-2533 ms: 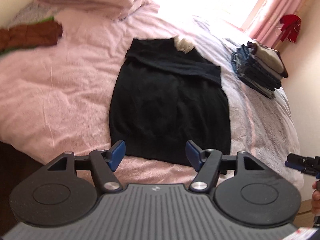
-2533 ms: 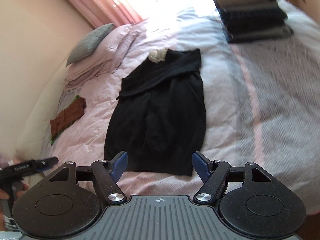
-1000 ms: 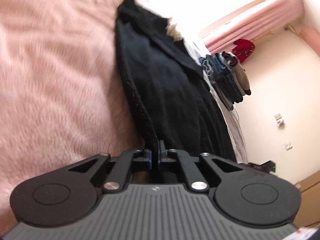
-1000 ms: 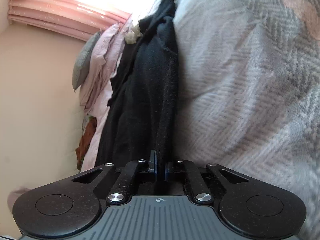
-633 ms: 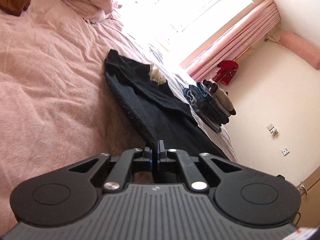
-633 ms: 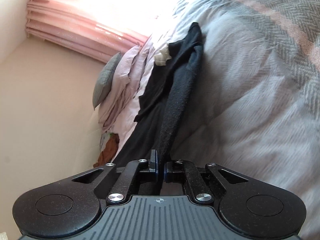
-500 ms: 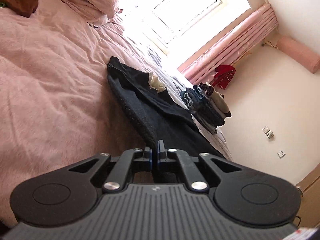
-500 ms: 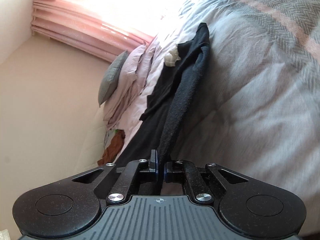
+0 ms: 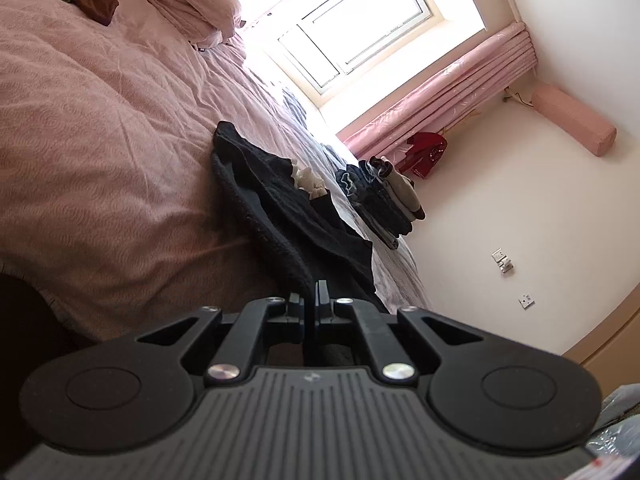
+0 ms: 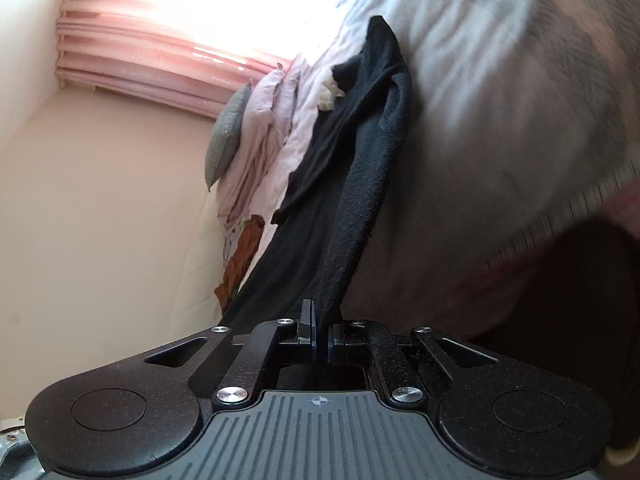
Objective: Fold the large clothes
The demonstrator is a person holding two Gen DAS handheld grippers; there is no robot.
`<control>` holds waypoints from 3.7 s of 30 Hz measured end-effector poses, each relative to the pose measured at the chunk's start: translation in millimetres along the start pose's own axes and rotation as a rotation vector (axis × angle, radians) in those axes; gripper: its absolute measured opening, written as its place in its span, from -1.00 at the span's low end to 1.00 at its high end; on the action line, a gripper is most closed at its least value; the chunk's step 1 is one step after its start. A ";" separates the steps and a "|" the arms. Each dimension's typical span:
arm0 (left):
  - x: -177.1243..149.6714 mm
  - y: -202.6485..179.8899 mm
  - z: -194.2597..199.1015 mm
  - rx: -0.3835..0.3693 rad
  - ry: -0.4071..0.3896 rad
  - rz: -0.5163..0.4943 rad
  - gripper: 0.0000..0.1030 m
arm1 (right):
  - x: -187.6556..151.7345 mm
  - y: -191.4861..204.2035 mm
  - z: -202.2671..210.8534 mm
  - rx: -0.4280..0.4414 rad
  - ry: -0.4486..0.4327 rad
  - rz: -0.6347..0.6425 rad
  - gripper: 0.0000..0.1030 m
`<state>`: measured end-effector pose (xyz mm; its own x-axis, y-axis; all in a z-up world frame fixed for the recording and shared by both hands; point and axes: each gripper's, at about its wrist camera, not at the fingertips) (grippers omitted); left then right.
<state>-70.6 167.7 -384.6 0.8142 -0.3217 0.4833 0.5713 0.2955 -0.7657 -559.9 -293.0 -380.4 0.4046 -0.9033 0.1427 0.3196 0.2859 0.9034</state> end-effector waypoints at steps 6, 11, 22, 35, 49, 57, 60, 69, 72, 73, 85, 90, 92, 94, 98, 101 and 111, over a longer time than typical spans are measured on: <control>33.4 -3.5 -19.2 -0.057 -0.019 0.000 -0.97 | 36.5 18.7 -7.2 0.041 -0.001 0.032 -0.98; 98.6 -5.3 -61.4 -0.093 -0.026 -0.008 -0.96 | 101.3 46.4 -15.9 0.075 -0.024 0.040 -0.98; 255.0 56.9 -266.3 0.106 0.138 0.184 -0.86 | 296.7 -11.1 -104.0 -0.067 -0.173 -0.243 -0.31; 265.4 55.2 -274.9 0.249 0.207 -0.241 -0.52 | 258.7 34.9 -137.9 -0.618 -0.168 0.657 0.14; 261.5 41.8 -338.8 0.326 0.277 -0.424 -0.97 | 289.8 24.1 -192.2 -0.695 -0.081 0.747 -0.98; 274.1 13.8 -335.4 0.428 0.065 -0.555 -0.95 | 289.9 53.2 -186.2 -0.744 -0.257 0.823 -0.98; 279.4 12.1 -356.3 0.467 0.072 -0.587 -0.94 | 305.9 45.3 -198.7 -0.776 -0.250 0.787 -0.98; 280.9 34.3 -396.8 0.531 0.158 -0.589 -0.87 | 338.2 23.0 -211.1 -0.823 -0.230 0.655 -0.98; 278.6 36.9 -392.4 0.575 0.154 -0.578 -0.69 | 339.6 27.3 -215.0 -0.908 -0.226 0.628 -0.55; 279.6 34.2 -386.2 0.571 0.136 -0.570 -0.68 | 334.9 34.3 -213.6 -0.947 -0.258 0.632 -0.21; 260.7 28.7 -402.9 0.554 0.227 -0.574 -0.63 | 328.1 20.8 -242.1 -0.943 -0.194 0.663 -0.17; 253.0 29.0 -305.8 0.551 0.110 -0.502 -0.62 | 272.7 45.0 -153.2 -0.873 -0.351 0.559 -0.12; 237.1 32.2 -268.6 0.556 0.111 -0.472 -0.61 | 238.2 44.4 -124.9 -0.800 -0.370 0.501 -0.02; 212.9 36.8 -233.0 0.552 0.129 -0.426 -0.57 | 198.7 38.5 -103.1 -0.725 -0.369 0.409 0.08; 168.7 49.2 -193.9 0.476 0.161 -0.304 -0.51 | 145.6 14.6 -87.9 -0.623 -0.332 0.276 0.09; 150.7 55.8 -187.3 0.444 0.148 -0.237 -0.50 | 137.4 6.4 -92.6 -0.583 -0.334 0.254 0.09; 151.8 55.5 -209.3 0.411 0.127 -0.257 -0.56 | 153.8 6.5 -113.2 -0.594 -0.340 0.358 -0.85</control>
<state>63.0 -53.0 -442.5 0.6371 -0.5302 0.5595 0.7663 0.5136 -0.3860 -398.6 -393.8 -398.3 0.3154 -0.7443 0.5886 0.6640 0.6163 0.4235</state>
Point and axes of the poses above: each gripper's, at about its wrist camera, not at the fingertips, and z roughly against the way its jaws point, y to its left, x to its top, and after that the axes turned 10 degrees about y, right-handed
